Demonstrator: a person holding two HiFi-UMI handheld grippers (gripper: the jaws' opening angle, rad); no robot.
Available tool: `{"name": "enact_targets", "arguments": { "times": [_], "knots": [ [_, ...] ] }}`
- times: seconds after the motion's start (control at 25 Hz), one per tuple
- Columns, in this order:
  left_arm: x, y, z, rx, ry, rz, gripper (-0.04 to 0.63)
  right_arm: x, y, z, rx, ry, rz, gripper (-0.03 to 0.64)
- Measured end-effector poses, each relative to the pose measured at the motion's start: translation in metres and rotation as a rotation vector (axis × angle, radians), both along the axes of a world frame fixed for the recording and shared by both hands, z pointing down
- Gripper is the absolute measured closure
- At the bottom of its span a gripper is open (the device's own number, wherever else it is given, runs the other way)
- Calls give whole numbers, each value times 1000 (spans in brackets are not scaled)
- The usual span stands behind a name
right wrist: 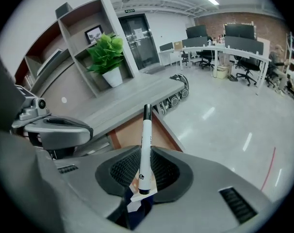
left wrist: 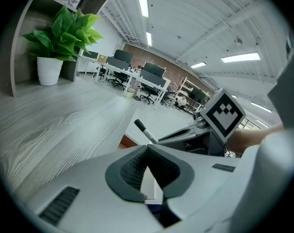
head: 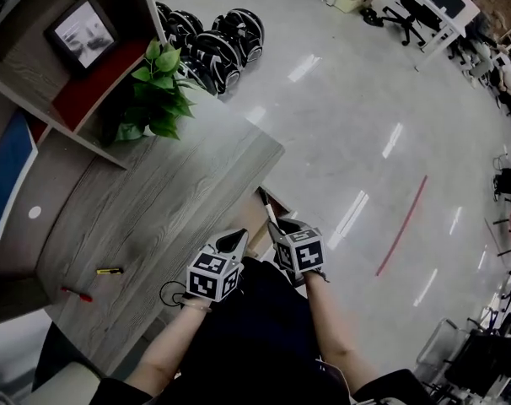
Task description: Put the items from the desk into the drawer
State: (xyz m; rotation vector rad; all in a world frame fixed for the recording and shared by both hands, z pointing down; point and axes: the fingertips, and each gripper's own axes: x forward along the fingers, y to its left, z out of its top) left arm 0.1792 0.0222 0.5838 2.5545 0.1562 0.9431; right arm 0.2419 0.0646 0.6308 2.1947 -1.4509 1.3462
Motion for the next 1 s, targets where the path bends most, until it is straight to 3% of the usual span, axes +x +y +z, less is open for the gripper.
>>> {"name": "enact_targets", "arguments": {
  "times": [0.36,0.76,0.92,1.0],
  "knots": [
    [-16,4,16,6,-50,6,578,-20,3,47,-20,-146,88,548],
    [-29,-10,14,16,-58,-59,578,-20,-15,64,-16,-186,132,547],
    [-30,-12,14,17,-55,-73,578,-24,-25,58,49,-231,134,460],
    [-29,-12,13,16,-50,-74,578,-23,-25,54,72,-252,152,449]
  ]
}}
